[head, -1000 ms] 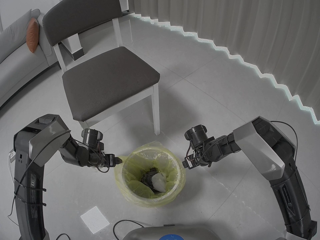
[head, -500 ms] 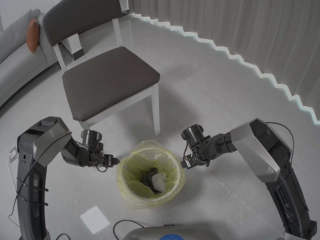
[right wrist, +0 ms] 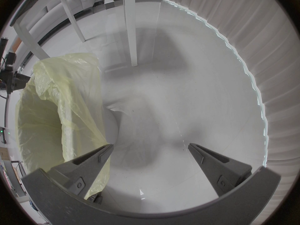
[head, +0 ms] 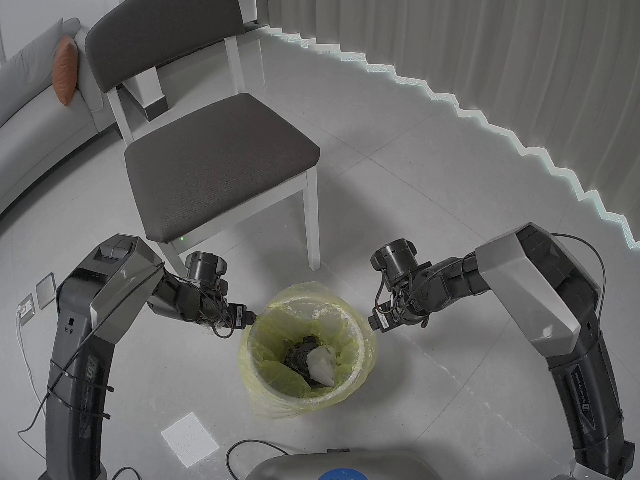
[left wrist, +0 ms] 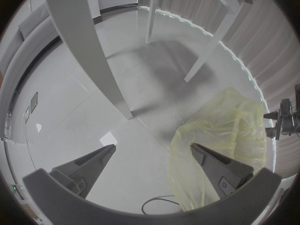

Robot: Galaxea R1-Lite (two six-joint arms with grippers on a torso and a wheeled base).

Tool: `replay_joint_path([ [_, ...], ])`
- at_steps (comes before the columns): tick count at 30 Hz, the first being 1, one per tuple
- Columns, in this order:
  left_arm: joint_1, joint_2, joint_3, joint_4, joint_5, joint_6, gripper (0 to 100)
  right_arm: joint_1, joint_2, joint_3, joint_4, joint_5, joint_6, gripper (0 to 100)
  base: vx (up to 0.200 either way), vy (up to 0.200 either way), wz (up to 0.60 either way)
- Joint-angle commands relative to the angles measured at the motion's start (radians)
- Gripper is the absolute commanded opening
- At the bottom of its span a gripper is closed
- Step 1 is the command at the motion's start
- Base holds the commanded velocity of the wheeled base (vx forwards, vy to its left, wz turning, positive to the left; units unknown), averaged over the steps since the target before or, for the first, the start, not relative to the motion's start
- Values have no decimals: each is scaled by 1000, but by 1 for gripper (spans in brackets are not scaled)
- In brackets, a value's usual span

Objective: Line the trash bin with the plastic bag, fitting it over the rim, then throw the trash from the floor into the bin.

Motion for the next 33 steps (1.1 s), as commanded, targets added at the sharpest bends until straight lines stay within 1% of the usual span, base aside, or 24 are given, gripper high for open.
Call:
replay_joint_path([
  [1,12,2,10,-4,4,-3,100,-4,-38,23,-1,1,0,100,0,0,0],
  [3,39,-44,49,-24,4,-1,100,-21,-78,59,-16,3,0,100,0,0,0],
  [7,52,-99,99,-65,4,-1,100,-32,-124,115,-37,3,0,100,0,0,0],
  [11,56,-179,176,-84,2,2,100,-39,-196,213,-85,4,0,100,0,0,0],
  [13,55,-242,250,-120,-7,0,100,-52,-256,289,-128,6,0,100,0,0,0],
  [15,52,-263,276,-137,-9,0,100,-55,-276,310,-140,6,0,100,0,0,0],
  [17,41,-355,403,-215,-18,10,100,-65,-353,398,-175,6,0,100,0,0,0],
  [20,15,-446,512,-269,-16,10,100,-75,-427,487,-215,6,0,100,0,0,0],
  [23,-5,-559,609,-283,-16,8,100,-88,-499,589,-277,3,0,100,0,0,0],
  [26,-16,-654,668,-283,-18,5,100,-105,-563,684,-344,3,0,100,0,0,0],
  [27,-16,-654,668,-283,-18,5,100,-105,-563,684,-344,3,0,100,0,0,0],
  [28,-21,-723,705,-283,-18,4,100,-119,-615,755,-396,3,0,100,0,0,0],
  [30,-24,-759,721,-283,-18,2,100,-127,-643,793,-424,3,0,100,0,0,0],
  [31,-30,-823,747,-281,-16,-1,100,-142,-701,861,-473,3,0,100,0,0,0],
  [33,-28,-881,773,-278,-16,0,100,-151,-758,922,-508,3,0,100,0,0,0],
])
